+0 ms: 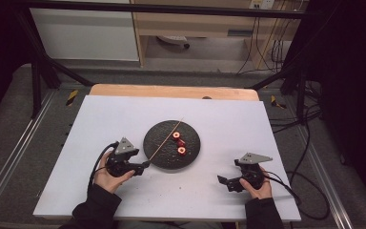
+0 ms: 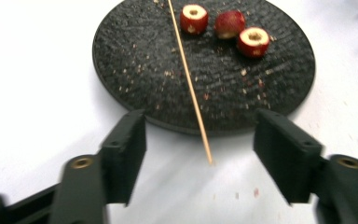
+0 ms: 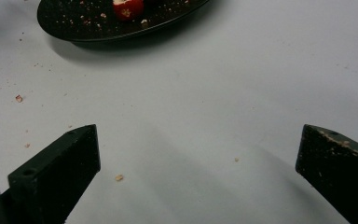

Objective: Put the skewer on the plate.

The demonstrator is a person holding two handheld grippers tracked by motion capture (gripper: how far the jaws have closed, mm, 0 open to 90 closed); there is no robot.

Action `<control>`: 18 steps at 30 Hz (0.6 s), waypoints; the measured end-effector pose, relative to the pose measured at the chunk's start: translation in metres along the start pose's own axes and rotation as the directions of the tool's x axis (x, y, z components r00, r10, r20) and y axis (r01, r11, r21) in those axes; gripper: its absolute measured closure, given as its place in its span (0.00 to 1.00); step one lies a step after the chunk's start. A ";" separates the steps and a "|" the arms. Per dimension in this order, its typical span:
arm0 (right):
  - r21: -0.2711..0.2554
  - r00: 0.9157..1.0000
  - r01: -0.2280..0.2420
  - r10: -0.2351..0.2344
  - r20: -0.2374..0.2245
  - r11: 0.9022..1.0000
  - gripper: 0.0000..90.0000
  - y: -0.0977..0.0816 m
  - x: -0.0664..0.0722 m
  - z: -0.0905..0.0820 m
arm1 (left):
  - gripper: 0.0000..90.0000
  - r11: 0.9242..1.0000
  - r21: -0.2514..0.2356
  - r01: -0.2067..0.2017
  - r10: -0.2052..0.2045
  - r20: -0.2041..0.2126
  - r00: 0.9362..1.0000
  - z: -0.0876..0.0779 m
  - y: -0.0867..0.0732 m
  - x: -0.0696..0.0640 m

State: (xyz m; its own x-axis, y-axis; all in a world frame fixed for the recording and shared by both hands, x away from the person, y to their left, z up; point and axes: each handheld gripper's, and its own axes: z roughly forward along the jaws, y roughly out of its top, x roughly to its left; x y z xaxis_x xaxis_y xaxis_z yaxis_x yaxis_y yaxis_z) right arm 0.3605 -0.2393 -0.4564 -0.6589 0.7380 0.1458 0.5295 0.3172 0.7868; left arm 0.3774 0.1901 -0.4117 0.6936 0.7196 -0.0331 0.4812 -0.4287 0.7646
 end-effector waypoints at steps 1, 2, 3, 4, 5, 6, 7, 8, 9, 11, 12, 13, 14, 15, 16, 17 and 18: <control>0.001 1.000 -0.001 0.001 0.000 1.000 0.01 0.000 0.000 0.000 | 0.32 1.000 0.002 -0.002 0.002 0.003 1.000 -0.003 -0.002 0.002; 0.002 1.000 -0.001 0.001 -0.001 1.000 0.01 0.000 0.000 0.000 | 0.29 1.000 0.001 -0.008 0.008 0.005 1.000 -0.007 -0.004 0.004; 0.001 1.000 -0.001 0.001 -0.001 1.000 0.01 0.000 0.000 0.000 | 0.26 1.000 0.000 -0.012 0.012 0.001 1.000 -0.010 -0.007 0.005; 0.001 1.000 -0.001 0.001 -0.001 1.000 0.01 0.000 0.000 0.000 | 0.22 1.000 0.001 -0.016 0.016 0.000 1.000 -0.013 -0.010 0.007; 0.000 1.000 -0.001 0.001 -0.001 1.000 0.01 0.000 0.000 0.000 | 0.19 1.000 0.005 -0.018 0.018 -0.003 1.000 -0.015 -0.013 0.008; -0.001 1.000 -0.001 0.001 -0.001 1.000 0.01 0.000 -0.001 -0.001 | 0.17 1.000 0.006 -0.015 0.015 -0.005 1.000 -0.018 -0.016 0.010; -0.003 1.000 -0.004 0.004 -0.001 1.000 0.01 0.000 -0.001 0.000 | 0.15 1.000 0.006 -0.014 0.014 -0.006 1.000 -0.020 -0.020 0.012; -0.003 1.000 -0.006 0.006 -0.001 1.000 0.01 0.000 -0.001 -0.001 | 0.13 1.000 0.005 -0.011 0.011 -0.007 1.000 -0.022 -0.023 0.015; -0.002 1.000 -0.007 0.007 -0.001 1.000 0.01 0.000 -0.001 -0.001 | 0.11 1.000 0.003 -0.006 0.006 -0.007 1.000 -0.025 -0.027 0.017; 0.001 1.000 -0.010 0.010 -0.002 1.000 0.01 0.000 0.000 -0.001 | 0.09 1.000 -0.002 0.002 -0.002 -0.009 1.000 -0.029 -0.036 0.021; 0.002 1.000 -0.011 0.011 -0.004 1.000 0.01 0.000 0.000 -0.001 | 0.08 1.000 -0.004 0.005 -0.005 -0.014 1.000 -0.030 -0.040 0.022; 0.003 1.000 -0.011 0.011 -0.004 1.000 0.01 0.000 0.000 -0.001 | 0.06 1.000 -0.007 0.010 -0.010 -0.019 1.000 -0.032 -0.044 0.024; 0.005 1.000 -0.011 0.011 -0.005 1.000 0.01 0.000 0.000 -0.001 | 0.06 1.000 -0.011 0.017 -0.018 -0.020 1.000 -0.033 -0.049 0.026; 0.006 1.000 -0.011 0.011 -0.006 1.000 0.01 0.000 0.000 -0.001 | 0.05 1.000 -0.015 0.021 -0.022 -0.022 1.000 -0.035 -0.052 0.028; 0.005 1.000 -0.008 0.008 -0.006 1.000 0.01 -0.001 0.000 0.000 | 0.05 1.000 -0.019 0.023 -0.023 -0.026 0.999 -0.036 -0.056 0.029; 0.007 1.000 -0.011 0.011 -0.006 1.000 0.01 -0.001 0.000 0.000 | 0.05 0.999 -0.025 0.021 -0.022 -0.033 0.999 -0.037 -0.059 0.031; 0.004 1.000 -0.011 0.011 -0.007 1.000 0.01 -0.001 0.000 0.000 | 0.04 0.999 -0.030 0.027 -0.028 -0.035 0.999 -0.038 -0.063 0.033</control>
State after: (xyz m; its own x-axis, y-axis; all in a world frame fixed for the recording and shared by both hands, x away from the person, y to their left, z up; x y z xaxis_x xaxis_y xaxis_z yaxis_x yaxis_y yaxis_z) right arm 0.3601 -0.2394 -0.4571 -0.6569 0.7372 0.1583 0.5386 0.3118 0.7827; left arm 0.3492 0.2614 -0.4362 0.6602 0.7504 -0.0321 0.4835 -0.3920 0.7827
